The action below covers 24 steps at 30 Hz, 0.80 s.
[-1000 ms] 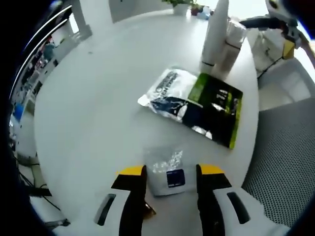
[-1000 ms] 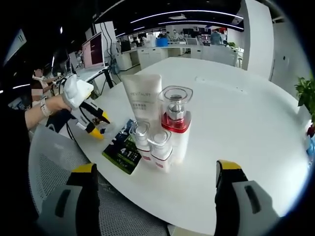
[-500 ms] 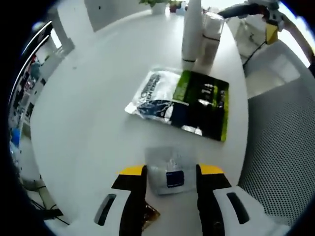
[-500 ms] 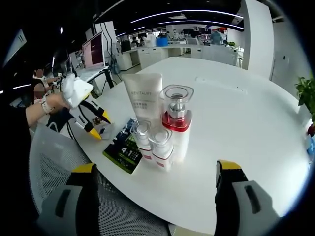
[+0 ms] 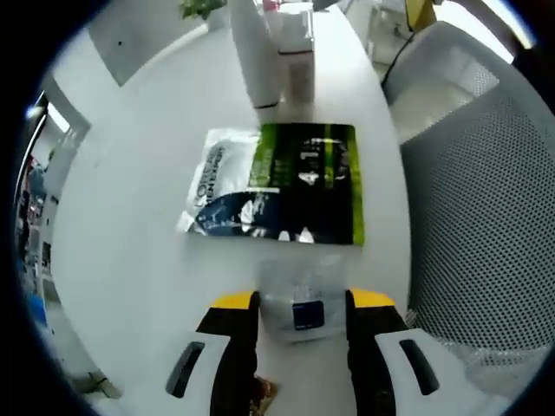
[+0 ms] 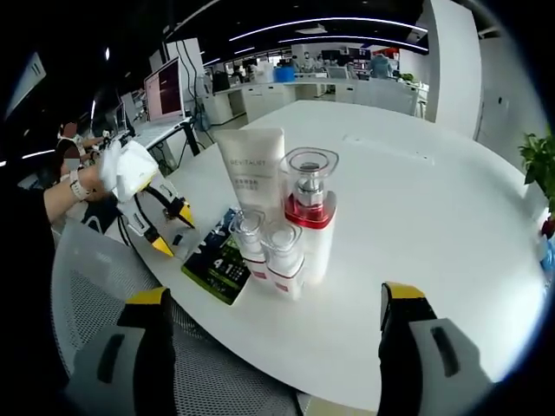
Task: Arrange the skincare products in the storage area until every visible bottle or jar stands upright without overlapping.
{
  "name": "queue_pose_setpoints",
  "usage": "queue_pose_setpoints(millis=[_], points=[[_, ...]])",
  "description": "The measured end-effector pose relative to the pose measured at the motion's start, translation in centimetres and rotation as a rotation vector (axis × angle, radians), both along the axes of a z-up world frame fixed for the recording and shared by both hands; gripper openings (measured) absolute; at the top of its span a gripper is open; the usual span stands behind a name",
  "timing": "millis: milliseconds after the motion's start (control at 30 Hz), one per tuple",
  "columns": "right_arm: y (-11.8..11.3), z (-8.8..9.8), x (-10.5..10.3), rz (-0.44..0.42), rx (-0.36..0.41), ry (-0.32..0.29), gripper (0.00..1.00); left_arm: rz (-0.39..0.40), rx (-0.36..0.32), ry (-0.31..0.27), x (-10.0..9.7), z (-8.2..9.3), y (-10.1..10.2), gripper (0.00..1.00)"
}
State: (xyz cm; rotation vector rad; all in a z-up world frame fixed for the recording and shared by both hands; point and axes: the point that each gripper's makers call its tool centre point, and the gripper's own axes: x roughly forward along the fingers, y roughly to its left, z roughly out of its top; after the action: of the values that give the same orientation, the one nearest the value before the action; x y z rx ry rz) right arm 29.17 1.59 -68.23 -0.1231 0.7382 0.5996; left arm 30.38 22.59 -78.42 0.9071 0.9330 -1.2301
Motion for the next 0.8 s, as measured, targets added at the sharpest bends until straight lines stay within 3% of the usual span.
queue_pose_setpoints(millis=[800], points=[[0.01,-0.30,-0.09,0.001,-0.002,0.012,0.99,-0.157,-0.018,0.049,-0.75,-0.20,-0.93,0.39]])
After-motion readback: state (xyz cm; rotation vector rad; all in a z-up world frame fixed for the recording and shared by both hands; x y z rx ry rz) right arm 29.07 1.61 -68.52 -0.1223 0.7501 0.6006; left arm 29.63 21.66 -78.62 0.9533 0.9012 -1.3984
